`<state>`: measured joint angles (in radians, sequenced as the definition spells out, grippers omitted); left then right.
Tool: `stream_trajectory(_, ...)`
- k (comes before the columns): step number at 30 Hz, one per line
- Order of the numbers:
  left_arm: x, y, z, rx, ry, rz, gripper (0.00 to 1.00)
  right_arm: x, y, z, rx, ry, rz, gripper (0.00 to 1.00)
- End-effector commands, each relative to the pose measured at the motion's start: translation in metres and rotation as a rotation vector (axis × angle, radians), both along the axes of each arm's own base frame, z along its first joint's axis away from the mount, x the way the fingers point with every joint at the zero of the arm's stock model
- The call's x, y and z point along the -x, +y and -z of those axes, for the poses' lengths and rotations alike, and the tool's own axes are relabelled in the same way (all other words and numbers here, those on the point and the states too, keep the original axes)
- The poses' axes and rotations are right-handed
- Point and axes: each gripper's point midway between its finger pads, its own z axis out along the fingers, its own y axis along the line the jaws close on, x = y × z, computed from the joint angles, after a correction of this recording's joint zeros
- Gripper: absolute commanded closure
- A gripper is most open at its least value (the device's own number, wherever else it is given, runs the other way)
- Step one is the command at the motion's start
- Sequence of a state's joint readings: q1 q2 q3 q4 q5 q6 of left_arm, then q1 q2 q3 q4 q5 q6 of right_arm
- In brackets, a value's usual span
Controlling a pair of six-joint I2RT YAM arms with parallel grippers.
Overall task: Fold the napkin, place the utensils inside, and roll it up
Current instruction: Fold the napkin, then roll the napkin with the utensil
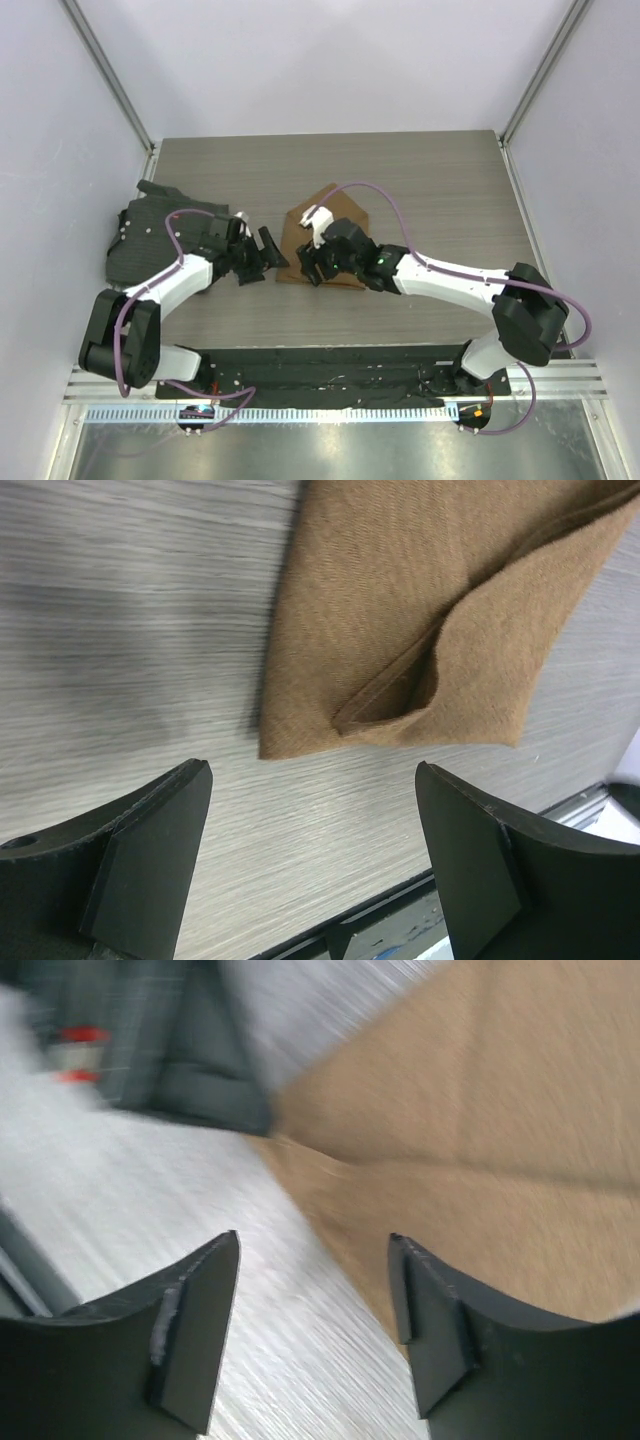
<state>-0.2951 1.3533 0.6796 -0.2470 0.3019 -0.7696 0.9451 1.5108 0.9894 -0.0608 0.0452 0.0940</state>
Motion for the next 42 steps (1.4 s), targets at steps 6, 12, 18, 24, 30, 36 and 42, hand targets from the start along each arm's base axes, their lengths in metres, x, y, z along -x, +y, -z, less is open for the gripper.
stream_trajectory(6, -0.012, -0.014, 0.005, -0.011, -0.035, 0.043, 0.12, -0.011, -0.049, 0.045, 0.020, 0.212, 0.208, 0.50)
stream_trajectory(12, -0.011, -0.019, 0.010, -0.022, -0.027, 0.055, 0.12, -0.015, -0.041, 0.070, 0.041, 0.242, 0.209, 0.56)
stream_trajectory(18, -0.013, -0.019, 0.013, -0.030, -0.032, 0.060, 0.12, -0.014, -0.034, 0.086, 0.047, 0.276, 0.184, 0.59)
stream_trajectory(24, -0.015, -0.019, 0.018, -0.039, -0.026, 0.057, 0.11, -0.008, -0.030, 0.096, 0.053, 0.310, 0.153, 0.61)
stream_trajectory(30, -0.014, -0.020, 0.022, -0.037, -0.018, 0.062, 0.12, -0.004, -0.030, 0.102, 0.062, 0.327, 0.145, 0.62)
stream_trajectory(36, -0.011, -0.024, 0.025, -0.026, -0.008, 0.076, 0.20, -0.005, -0.031, 0.106, 0.072, 0.332, 0.151, 0.63)
stream_trajectory(42, -0.006, -0.024, 0.033, -0.031, 0.019, 0.082, 0.35, -0.006, -0.029, 0.107, 0.070, 0.334, 0.153, 0.63)
